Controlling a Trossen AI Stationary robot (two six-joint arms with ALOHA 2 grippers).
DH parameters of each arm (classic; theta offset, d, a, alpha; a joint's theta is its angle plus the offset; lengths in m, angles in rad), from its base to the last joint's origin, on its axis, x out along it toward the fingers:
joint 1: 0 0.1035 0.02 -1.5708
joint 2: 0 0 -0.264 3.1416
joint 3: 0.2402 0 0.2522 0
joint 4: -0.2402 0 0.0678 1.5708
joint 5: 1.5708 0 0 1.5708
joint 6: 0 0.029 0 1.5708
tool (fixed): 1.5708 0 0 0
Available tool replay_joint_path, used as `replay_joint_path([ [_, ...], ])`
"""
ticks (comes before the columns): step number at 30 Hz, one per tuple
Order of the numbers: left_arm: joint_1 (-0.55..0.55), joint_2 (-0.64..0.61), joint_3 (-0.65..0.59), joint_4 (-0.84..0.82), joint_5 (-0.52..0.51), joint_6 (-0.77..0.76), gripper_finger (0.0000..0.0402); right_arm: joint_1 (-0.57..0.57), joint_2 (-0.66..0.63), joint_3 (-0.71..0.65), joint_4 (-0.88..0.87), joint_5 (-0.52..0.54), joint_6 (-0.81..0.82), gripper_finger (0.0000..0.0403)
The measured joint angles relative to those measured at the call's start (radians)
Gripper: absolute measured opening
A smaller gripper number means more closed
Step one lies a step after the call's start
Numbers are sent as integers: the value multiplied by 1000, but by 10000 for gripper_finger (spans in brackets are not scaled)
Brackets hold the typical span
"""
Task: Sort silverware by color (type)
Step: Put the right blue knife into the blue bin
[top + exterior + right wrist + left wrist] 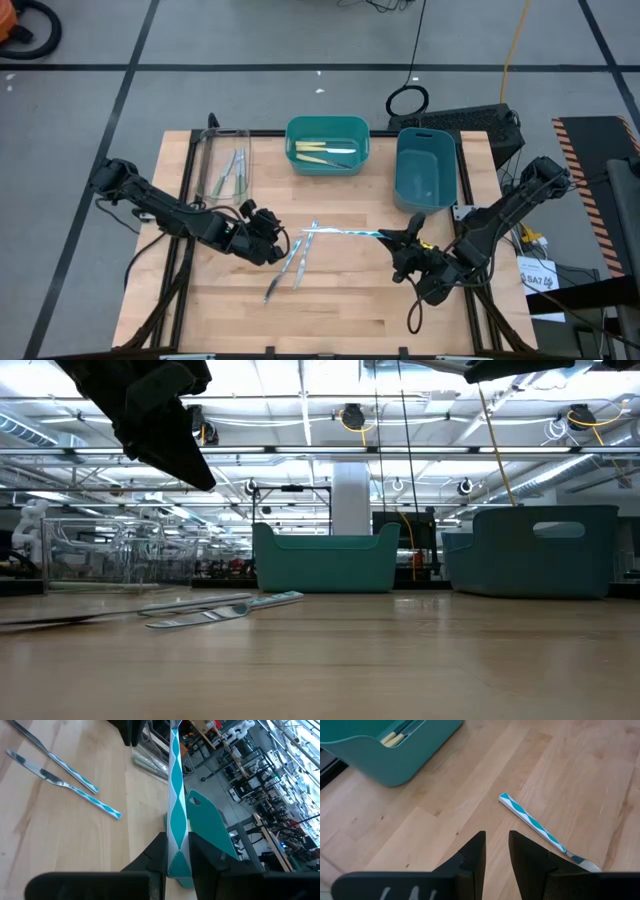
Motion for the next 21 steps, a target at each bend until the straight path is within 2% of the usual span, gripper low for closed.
replay_joint_path([
  [4, 0, 0, 0, 0, 0, 0, 92, 0, 0, 7, -9, 0, 16, 49],
  [9, 0, 0, 0, 0, 0, 0, 92, -11, -1, 98, -139, -1, 169, 49],
  [12, 0, 0, 0, 3, 0, 0, 92, -25, -1, 180, -314, -17, 294, 49],
  [21, 0, 0, 0, 22, 0, 4, 92, -130, -1, 376, -889, -215, 762, 49],
])
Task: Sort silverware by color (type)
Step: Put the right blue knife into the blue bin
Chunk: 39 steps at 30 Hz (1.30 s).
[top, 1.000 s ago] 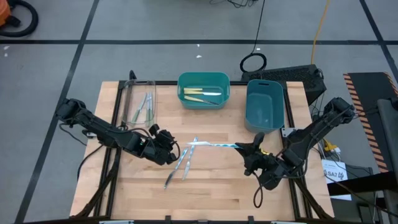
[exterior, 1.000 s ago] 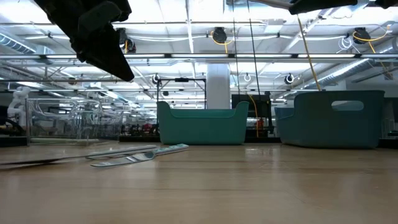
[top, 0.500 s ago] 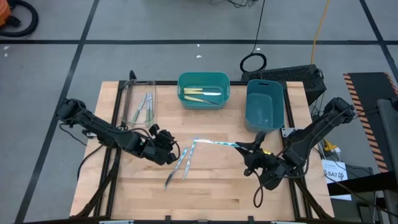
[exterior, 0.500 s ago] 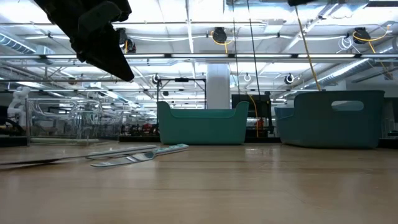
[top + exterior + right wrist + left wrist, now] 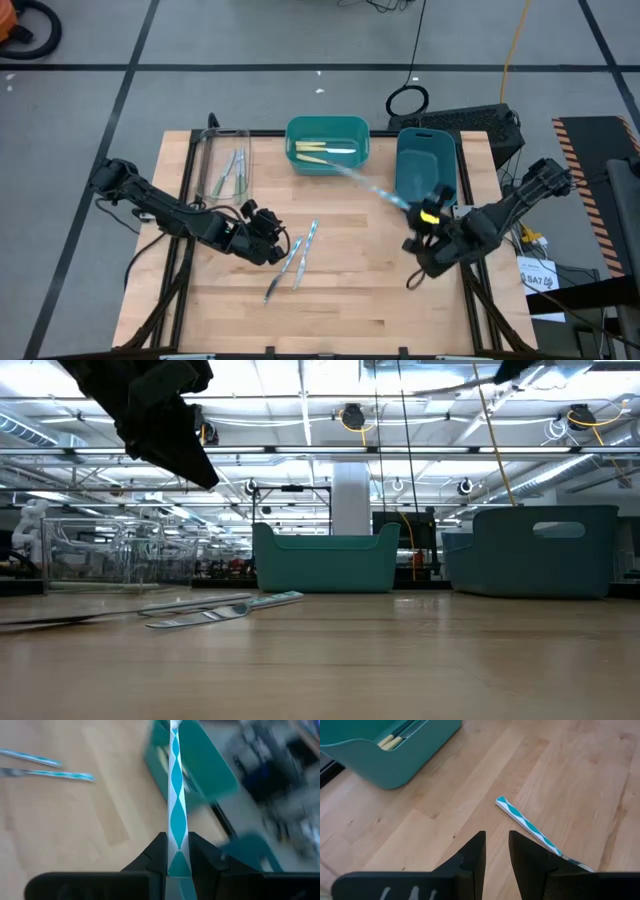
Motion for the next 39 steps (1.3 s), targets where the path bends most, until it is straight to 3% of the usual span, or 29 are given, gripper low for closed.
replay_joint_path([
  [4, 0, 0, 0, 3, 0, 2, 92, -57, 0, 10, -172, -33, 220, 49],
  [9, 0, 0, 0, 3, 0, 2, 92, -152, -18, -2, -168, -81, 240, 52],
  [15, 0, 0, 0, 5, 0, 10, 92, -302, -30, -2, -170, -88, 151, 51],
  [26, 0, 0, 0, 5, 0, 19, 92, -568, -44, -3, -166, -284, -9, 51],
  [39, 0, 0, 0, 6, 0, 17, 92, -772, -45, -3, -168, -339, -145, 51],
])
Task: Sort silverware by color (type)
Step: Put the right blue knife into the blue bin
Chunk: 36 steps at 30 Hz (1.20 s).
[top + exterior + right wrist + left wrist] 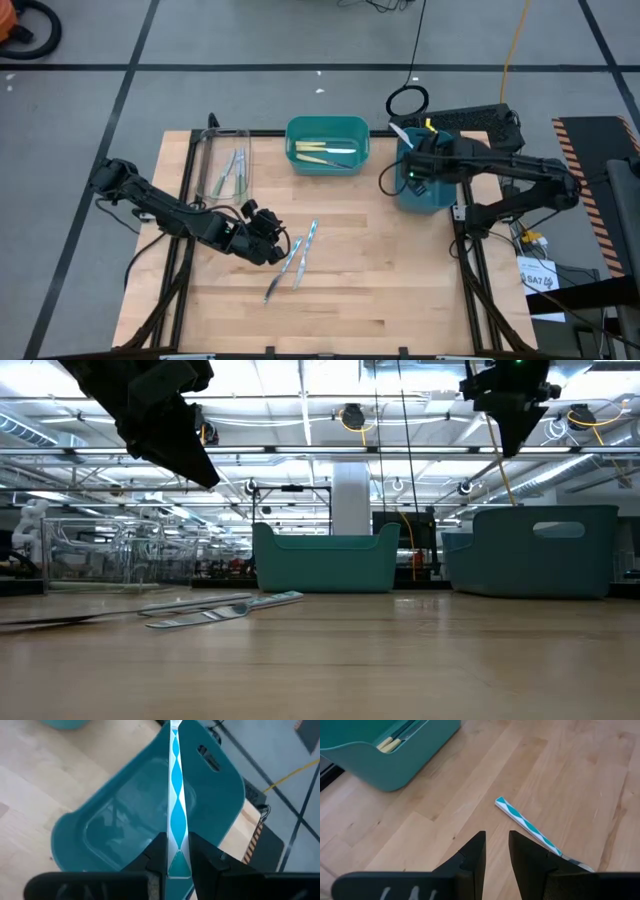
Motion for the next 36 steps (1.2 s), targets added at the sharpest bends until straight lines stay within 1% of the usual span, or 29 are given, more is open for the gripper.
replay_joint_path([
  [6, 0, 0, 0, 10, 0, 1, 92, -84, 0, 0, 0, -79, -131, 51],
  [10, 0, 0, 0, 10, 0, 8, 92, -129, 0, -1, 0, -110, -178, 51],
  [16, 2, 0, 0, 10, 0, 12, 92, -167, -4, -1, 0, -104, -194, 51],
  [21, 0, 0, 0, 10, 0, 18, 92, -168, -22, -1, 0, -108, -225, 51],
  [29, 0, 0, 0, 11, 0, 23, 92, -187, -108, -1, 0, -101, -300, 51],
  [32, 14, 0, 0, 38, -28, 85, 92, -191, -131, -1, 0, -105, -300, 51],
  [34, 37, 0, 0, 99, -74, 180, 92, -178, -147, -1, 0, -107, -294, 54],
  [36, 78, 0, 0, 204, -108, 311, 92, -164, -162, -5, 2, -108, -284, 58],
])
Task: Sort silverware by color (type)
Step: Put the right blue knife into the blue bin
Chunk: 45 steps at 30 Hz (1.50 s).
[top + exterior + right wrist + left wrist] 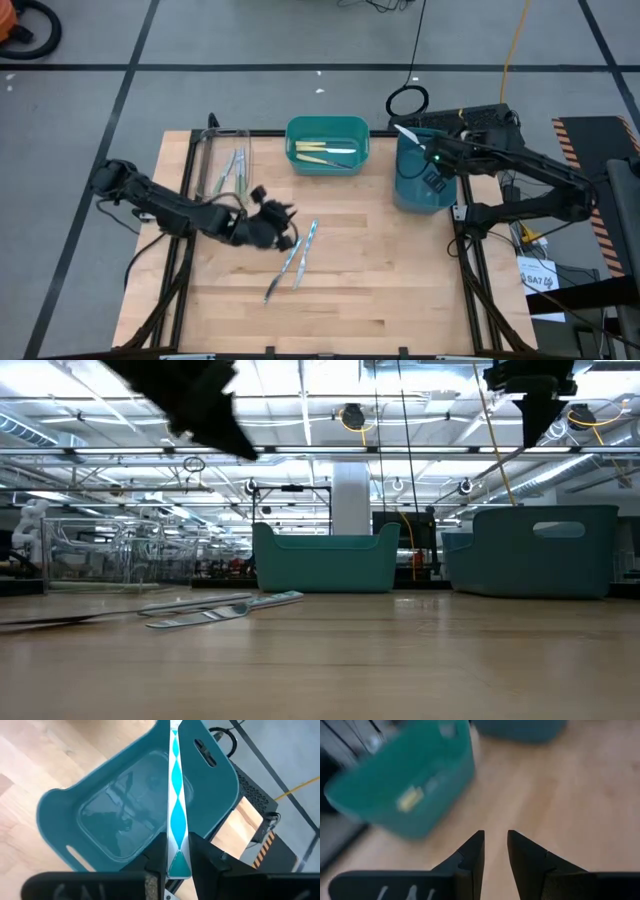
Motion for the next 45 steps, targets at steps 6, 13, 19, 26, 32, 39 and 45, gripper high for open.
replay_joint_path([
  [6, 206, 0, 0, 450, 142, 359, 93, 45, -62, -105, 0, 5, 87, 55],
  [13, 400, 63, 0, 800, 549, 400, 93, 127, -184, -327, 198, 3, 235, 56],
  [19, 415, 192, 28, 986, 582, 427, 93, 198, -213, -431, 485, 32, 269, 56],
  [26, 408, 310, 234, 769, 582, 422, 93, 332, -211, -463, 507, 115, 473, 55],
  [32, 409, 399, 445, 506, 569, 424, 93, 454, -187, -453, 367, 172, 807, 54],
  [39, 410, 460, 541, 426, 565, 452, 93, 510, -79, -452, 237, 161, 1057, 53],
  [45, 418, 459, 542, 414, 564, 459, 93, 517, -18, -452, 125, 142, 1188, 56],
])
